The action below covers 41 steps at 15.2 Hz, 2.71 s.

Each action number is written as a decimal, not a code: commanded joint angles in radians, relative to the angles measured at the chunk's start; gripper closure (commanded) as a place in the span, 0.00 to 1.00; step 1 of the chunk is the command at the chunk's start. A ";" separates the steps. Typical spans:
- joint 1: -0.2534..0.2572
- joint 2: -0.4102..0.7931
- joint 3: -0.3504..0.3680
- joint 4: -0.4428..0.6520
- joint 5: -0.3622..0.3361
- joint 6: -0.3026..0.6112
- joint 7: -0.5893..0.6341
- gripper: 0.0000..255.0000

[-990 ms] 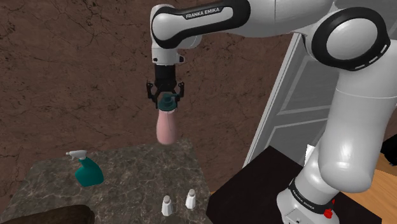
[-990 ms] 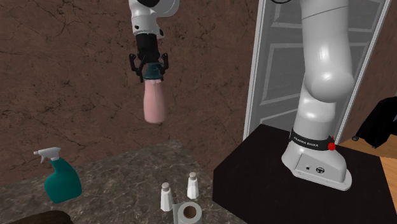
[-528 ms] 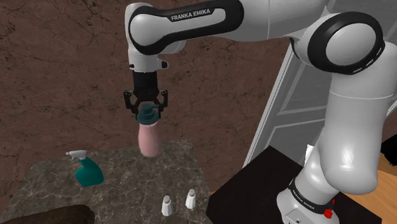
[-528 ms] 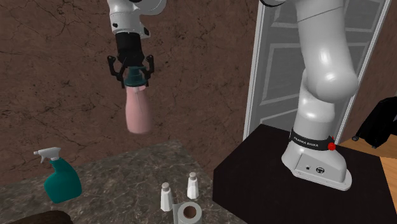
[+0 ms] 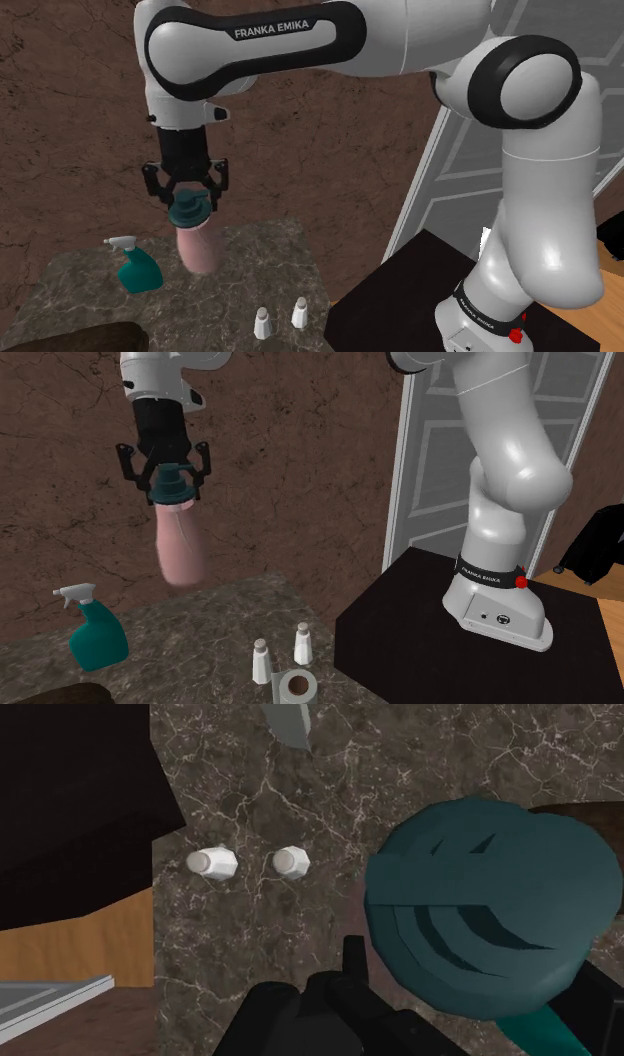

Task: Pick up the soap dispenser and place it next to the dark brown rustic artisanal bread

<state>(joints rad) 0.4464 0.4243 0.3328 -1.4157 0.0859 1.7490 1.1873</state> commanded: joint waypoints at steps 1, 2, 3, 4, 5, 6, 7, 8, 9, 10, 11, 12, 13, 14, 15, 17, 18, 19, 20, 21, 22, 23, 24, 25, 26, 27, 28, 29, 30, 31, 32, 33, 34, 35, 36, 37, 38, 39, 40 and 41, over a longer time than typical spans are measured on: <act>0.038 0.052 0.007 0.075 -0.017 -0.017 0.044 1.00; 0.058 0.076 0.010 0.110 -0.024 -0.024 0.065 1.00; 0.079 0.101 0.013 0.147 -0.032 -0.033 0.086 1.00; 0.100 0.127 0.015 0.188 -0.040 -0.044 0.107 1.00; 0.123 0.156 0.017 0.232 -0.049 -0.056 0.128 1.00; 0.146 0.187 0.018 0.280 -0.058 -0.071 0.148 1.00; 0.170 0.221 0.019 0.334 -0.067 -0.088 0.167 1.00; 0.197 0.258 0.018 0.395 -0.077 -0.108 0.186 1.00; 0.212 0.280 0.018 0.432 -0.082 -0.121 0.197 1.00; 0.210 0.277 0.017 0.413 -0.081 -0.105 0.195 1.00; 0.207 0.274 0.017 0.394 -0.080 -0.089 0.193 1.00; 0.205 0.272 0.017 0.377 -0.080 -0.075 0.191 1.00; 0.203 0.270 0.017 0.361 -0.079 -0.060 0.189 1.00; 0.201 0.269 0.017 0.345 -0.079 -0.046 0.187 1.00; 0.200 0.268 0.016 0.330 -0.078 -0.032 0.185 1.00; 0.197 0.268 0.016 0.302 -0.078 -0.005 0.182 1.00; 0.195 0.268 0.016 0.289 -0.078 0.008 0.180 1.00; 0.194 0.269 0.015 0.276 -0.078 0.021 0.178 1.00; 0.193 0.270 0.015 0.264 -0.078 0.033 0.177 1.00; 0.192 0.271 0.014 0.253 -0.078 0.046 0.175 1.00; 0.191 0.272 0.014 0.242 -0.078 0.058 0.173 1.00; 0.190 0.274 0.013 0.231 -0.079 0.070 0.172 1.00; 0.190 0.276 0.013 0.221 -0.079 0.082 0.170 1.00; 0.189 0.279 0.012 0.211 -0.079 0.094 0.169 1.00; 0.189 0.281 0.012 0.202 -0.080 0.105 0.168 1.00; 0.188 0.284 0.011 0.193 -0.080 0.117 0.166 1.00; 0.188 0.287 0.011 0.185 -0.080 0.128 0.165 1.00; 0.188 0.291 0.010 0.177 -0.081 0.139 0.163 1.00; 0.187 0.294 0.009 0.169 -0.082 0.150 0.162 1.00; 0.187 0.298 0.009 0.162 -0.082 0.161 0.161 1.00; 0.187 0.302 0.008 0.155 -0.083 0.172 0.159 1.00; 0.187 0.306 0.007 0.148 -0.084 0.182 0.158 1.00; 0.187 0.311 0.006 0.142 -0.084 0.193 0.157 1.00; 0.187 0.315 0.006 0.136 -0.085 0.203 0.156 1.00; 0.187 0.320 0.005 0.130 -0.086 0.214 0.154 1.00; 0.187 0.325 0.004 0.125 -0.087 0.223 0.153 1.00; 0.188 0.330 0.003 0.120 -0.087 0.234 0.152 1.00; 0.188 0.336 0.002 0.116 -0.088 0.243 0.151 1.00; 0.188 0.341 0.001 0.111 -0.089 0.253 0.150 1.00; 0.189 0.347 0.000 0.107 -0.090 0.263 0.148 1.00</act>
<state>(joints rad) 0.6352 0.7671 0.3338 -1.3023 -0.0036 2.0001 1.3372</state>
